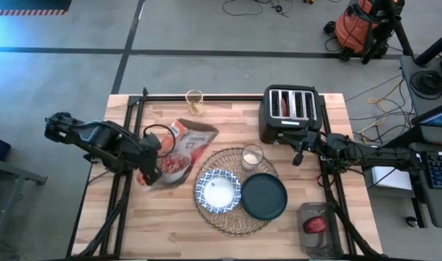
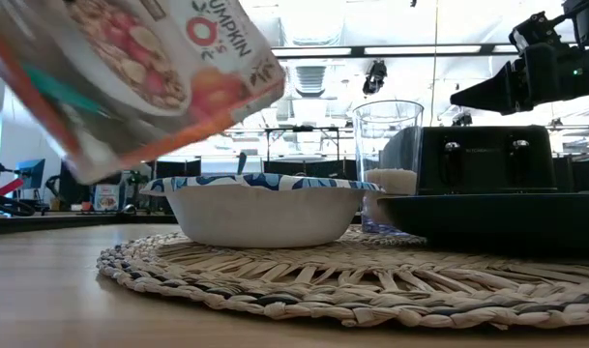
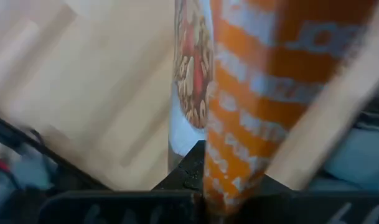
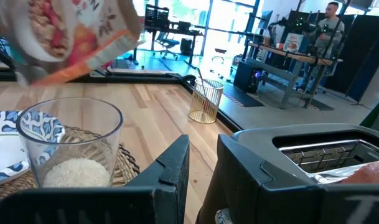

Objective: Arrange a breakfast setting
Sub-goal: Pour the brown cereal from the orange cereal box into the white patterned bowl

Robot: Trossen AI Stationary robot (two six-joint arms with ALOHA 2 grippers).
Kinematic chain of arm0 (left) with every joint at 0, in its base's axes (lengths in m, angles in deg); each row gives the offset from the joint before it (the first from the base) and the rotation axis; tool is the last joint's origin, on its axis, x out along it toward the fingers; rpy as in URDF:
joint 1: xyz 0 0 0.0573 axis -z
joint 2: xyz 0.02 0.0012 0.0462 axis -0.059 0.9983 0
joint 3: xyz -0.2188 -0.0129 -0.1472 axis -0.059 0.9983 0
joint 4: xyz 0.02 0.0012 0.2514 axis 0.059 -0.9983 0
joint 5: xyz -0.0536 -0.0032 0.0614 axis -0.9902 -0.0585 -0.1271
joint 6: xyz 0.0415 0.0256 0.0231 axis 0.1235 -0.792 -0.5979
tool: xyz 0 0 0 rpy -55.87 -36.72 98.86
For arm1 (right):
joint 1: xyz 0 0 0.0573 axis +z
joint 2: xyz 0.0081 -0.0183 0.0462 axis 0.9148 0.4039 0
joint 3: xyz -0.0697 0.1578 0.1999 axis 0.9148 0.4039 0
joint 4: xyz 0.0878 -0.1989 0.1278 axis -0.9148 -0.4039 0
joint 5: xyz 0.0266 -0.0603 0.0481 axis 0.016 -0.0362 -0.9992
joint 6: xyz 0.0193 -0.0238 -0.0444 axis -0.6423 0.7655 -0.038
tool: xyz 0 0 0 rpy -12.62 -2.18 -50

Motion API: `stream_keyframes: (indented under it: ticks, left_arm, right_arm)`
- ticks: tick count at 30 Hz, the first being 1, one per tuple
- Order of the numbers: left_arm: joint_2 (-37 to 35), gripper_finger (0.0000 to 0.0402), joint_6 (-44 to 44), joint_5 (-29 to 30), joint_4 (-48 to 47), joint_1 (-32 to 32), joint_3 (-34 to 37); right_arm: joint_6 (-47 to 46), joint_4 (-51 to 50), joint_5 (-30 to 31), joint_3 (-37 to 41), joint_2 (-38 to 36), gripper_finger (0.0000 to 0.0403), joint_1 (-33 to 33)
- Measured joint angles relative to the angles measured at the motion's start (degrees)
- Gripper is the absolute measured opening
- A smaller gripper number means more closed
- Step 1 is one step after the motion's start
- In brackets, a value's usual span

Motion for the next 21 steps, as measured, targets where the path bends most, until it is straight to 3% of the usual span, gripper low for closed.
stream_keyframes:
  ticks: [5,11,21]
  left_arm:
    - [0.2,0.0000,6.1,-11.7,-0.1,0.0,-2.3]
    - [2.4,0.0000,10.7,-21.1,0.3,0.0,-2.5]
    - [9.8,0.0000,7.0,-31.9,0.9,0.0,-6.4]
  right_arm:
    - [0.0,0.0,0.0,0.0,0.0,0.0073,0.0]
    - [0.0,0.0,0.0,0.0,0.0,0.0073,0.0]
    - [0.0,0.0,0.0,0.0,0.0,0.0073,0.0]
